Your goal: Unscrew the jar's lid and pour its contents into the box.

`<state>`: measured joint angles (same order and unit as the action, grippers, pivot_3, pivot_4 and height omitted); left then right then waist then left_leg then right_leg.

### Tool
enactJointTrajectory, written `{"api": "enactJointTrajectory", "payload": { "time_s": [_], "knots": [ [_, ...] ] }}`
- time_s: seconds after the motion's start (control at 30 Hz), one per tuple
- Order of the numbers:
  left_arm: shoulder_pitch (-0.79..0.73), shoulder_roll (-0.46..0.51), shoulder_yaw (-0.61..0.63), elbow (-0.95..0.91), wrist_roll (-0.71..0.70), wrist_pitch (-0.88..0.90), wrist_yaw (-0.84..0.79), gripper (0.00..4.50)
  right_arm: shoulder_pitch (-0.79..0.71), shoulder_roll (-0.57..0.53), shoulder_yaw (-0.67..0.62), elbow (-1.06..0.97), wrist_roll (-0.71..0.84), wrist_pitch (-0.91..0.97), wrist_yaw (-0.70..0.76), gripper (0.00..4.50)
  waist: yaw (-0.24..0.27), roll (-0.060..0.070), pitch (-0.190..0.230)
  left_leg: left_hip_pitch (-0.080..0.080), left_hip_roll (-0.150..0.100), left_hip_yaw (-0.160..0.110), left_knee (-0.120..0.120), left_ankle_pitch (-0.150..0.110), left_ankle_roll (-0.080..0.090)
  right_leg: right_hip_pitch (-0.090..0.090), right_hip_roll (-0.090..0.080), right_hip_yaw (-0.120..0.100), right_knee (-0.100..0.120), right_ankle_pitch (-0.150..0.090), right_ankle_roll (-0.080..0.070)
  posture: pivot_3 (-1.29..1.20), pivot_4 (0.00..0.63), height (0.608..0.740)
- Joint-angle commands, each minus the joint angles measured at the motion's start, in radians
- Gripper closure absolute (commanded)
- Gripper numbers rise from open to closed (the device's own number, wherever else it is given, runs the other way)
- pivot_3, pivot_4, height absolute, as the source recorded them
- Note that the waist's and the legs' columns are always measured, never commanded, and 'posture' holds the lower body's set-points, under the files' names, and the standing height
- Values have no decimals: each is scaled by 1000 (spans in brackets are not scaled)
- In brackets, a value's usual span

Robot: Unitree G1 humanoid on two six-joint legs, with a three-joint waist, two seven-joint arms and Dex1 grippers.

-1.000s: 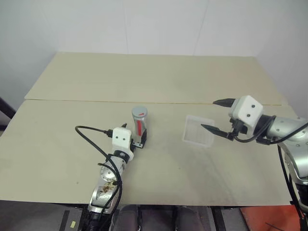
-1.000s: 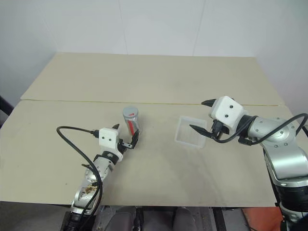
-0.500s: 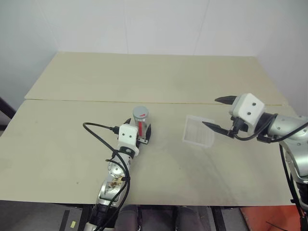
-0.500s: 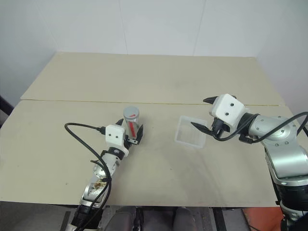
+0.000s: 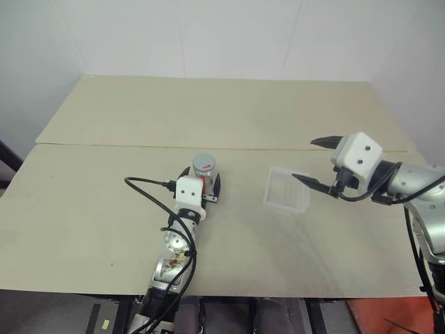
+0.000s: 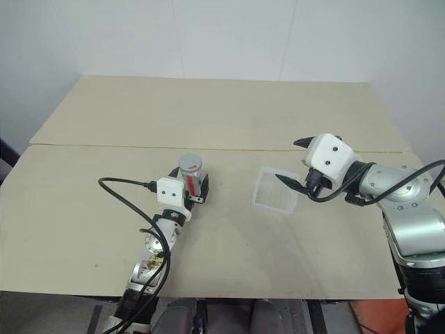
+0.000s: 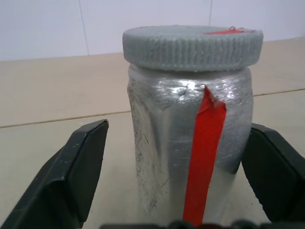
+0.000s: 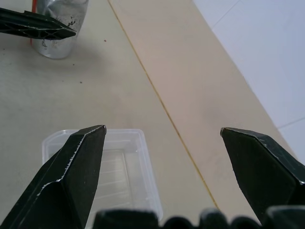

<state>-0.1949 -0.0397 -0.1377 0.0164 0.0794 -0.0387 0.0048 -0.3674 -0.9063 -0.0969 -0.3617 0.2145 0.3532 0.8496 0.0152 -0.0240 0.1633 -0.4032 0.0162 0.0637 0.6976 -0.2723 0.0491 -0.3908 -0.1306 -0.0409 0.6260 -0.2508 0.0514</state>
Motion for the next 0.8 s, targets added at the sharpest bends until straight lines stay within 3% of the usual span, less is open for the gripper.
{"api": "enactJointTrajectory", "payload": {
  "time_s": [0.03, 0.13, 0.2, 0.53, 0.8],
  "knots": [
    [-11, -5, 1, -12, 5, -1, 4, 1275, -12, -19, -27, -27, -4, -3, -2, 0, 0, 0, 0, 0, 0, 0, 0, 0, 0, 0, 0, 0, 0, 0, 0, 0, 150, 740],
    [-12, 0, 4, -12, 7, 1, 5, 2214, 2, -17, -31, -30, -8, -4, -6, 0, -1, 0, 0, 0, 0, 0, 0, 0, 0, 0, 0, 0, 0, 0, 0, 0, 150, 740],
    [-8, 4, 4, -18, 9, 2, 3, 2581, 4, -14, -31, -33, -9, -1, -11, 0, -1, 0, 0, 0, 0, 0, 0, 0, 0, 0, 0, 0, 0, 0, 0, 0, 150, 740],
    [-33, 87, 51, -33, -77, -41, -115, 2585, 16, 17, -16, -50, -17, 2, -43, 0, -4, 0, 0, 1, 0, 0, 0, 0, -1, 0, 0, 0, 1, 0, 0, 0, 150, 740],
    [-140, 245, 170, -77, -388, 140, -422, 2585, -54, 195, 22, -79, 77, 80, -112, 0, -4, 0, 0, 0, 0, 0, 0, 2, -4, -1, 0, 0, 2, 0, 0, 0, 150, 740]
  ]
}}
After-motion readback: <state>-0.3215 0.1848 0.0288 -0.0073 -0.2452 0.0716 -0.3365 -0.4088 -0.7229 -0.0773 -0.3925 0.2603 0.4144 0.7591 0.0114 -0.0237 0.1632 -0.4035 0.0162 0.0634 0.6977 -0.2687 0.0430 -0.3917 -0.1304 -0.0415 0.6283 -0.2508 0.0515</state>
